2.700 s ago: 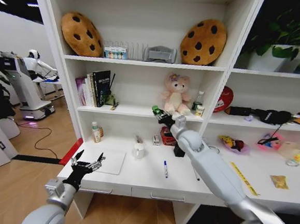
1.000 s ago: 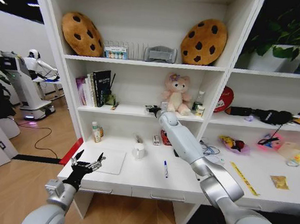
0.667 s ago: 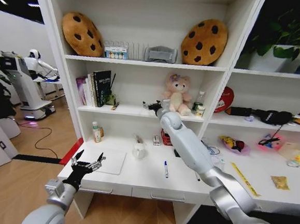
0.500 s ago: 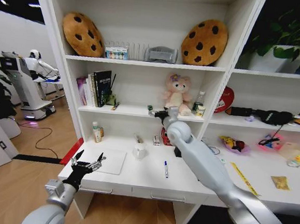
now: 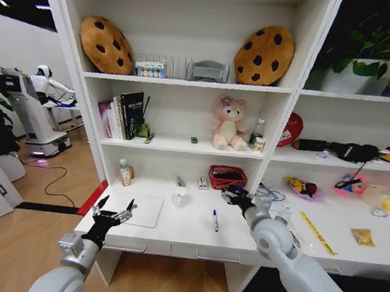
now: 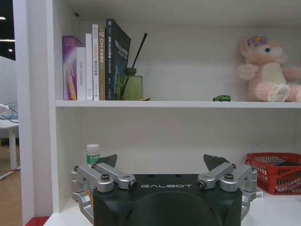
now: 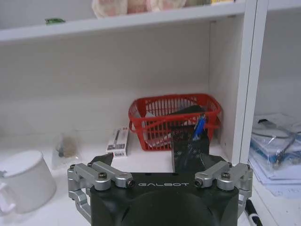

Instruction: Organize the objects on the table.

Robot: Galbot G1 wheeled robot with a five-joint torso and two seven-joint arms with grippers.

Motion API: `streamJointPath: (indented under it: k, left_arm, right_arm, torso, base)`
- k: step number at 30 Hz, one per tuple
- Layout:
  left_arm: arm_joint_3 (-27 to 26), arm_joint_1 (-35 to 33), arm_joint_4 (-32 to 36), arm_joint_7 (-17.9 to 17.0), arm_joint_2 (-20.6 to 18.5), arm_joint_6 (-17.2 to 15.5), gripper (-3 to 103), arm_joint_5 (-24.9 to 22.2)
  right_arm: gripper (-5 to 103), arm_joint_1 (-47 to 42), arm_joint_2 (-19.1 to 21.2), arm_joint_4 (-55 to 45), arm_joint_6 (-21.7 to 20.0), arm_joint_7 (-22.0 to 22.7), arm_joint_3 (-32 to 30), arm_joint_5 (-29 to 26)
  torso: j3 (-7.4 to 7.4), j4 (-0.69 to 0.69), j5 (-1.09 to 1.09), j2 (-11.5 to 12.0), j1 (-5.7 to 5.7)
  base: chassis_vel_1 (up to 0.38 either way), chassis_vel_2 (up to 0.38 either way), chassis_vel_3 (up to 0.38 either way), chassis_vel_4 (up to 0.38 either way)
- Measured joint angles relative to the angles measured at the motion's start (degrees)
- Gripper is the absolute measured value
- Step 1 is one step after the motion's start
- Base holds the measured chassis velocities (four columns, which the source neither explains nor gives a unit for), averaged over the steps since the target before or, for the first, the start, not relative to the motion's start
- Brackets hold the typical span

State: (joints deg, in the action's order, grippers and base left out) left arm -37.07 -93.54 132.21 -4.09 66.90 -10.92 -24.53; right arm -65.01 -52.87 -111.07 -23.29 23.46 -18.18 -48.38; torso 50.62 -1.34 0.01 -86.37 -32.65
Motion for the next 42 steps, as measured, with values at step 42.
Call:
streamJointPath:
  k: [42]
  left_arm:
    - [0.0,0.0,0.0,0.0,0.0,0.0,100,0.0]
  right_arm:
    - [82,15.8,-18.6,28.9,-0.9,4.3,13.1,8.4]
  torso:
    - [0.00,0.01,-0.01,0.0,-0.01]
  base:
    - [0.000,0.000,0.000,0.000]
